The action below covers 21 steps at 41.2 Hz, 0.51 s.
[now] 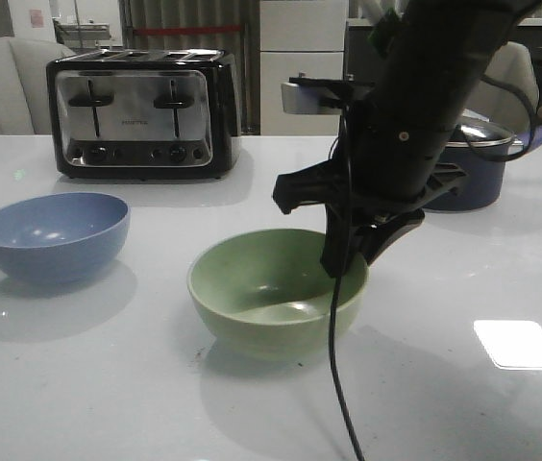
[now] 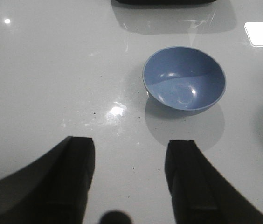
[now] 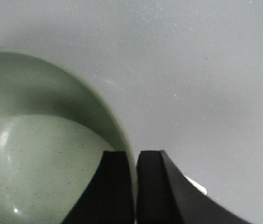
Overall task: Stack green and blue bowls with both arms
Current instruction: 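Lift the green bowl and carry it toward the table center, then release the green bowl and raise the right gripper away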
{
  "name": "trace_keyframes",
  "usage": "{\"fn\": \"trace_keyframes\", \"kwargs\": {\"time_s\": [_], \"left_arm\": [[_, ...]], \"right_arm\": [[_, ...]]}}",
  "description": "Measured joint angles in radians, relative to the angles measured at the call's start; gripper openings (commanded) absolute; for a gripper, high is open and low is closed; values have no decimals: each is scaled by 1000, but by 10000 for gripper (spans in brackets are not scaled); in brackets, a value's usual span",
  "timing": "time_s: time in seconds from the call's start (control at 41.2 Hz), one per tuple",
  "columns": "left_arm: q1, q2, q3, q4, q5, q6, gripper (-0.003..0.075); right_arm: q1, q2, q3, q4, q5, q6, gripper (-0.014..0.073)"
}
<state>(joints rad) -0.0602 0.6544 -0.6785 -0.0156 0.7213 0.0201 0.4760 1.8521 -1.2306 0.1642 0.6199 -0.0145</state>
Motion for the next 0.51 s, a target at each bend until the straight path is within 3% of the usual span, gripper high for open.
{"fn": "trace_keyframes", "kwargs": {"time_s": [0.218,0.509], "left_arm": [[0,0,0,0,0,0,400],[0,0,0,0,0,0,400]], "right_arm": [[0,18,0,1,-28,0,414],[0,-143,0,1,-15,-62,416]]}}
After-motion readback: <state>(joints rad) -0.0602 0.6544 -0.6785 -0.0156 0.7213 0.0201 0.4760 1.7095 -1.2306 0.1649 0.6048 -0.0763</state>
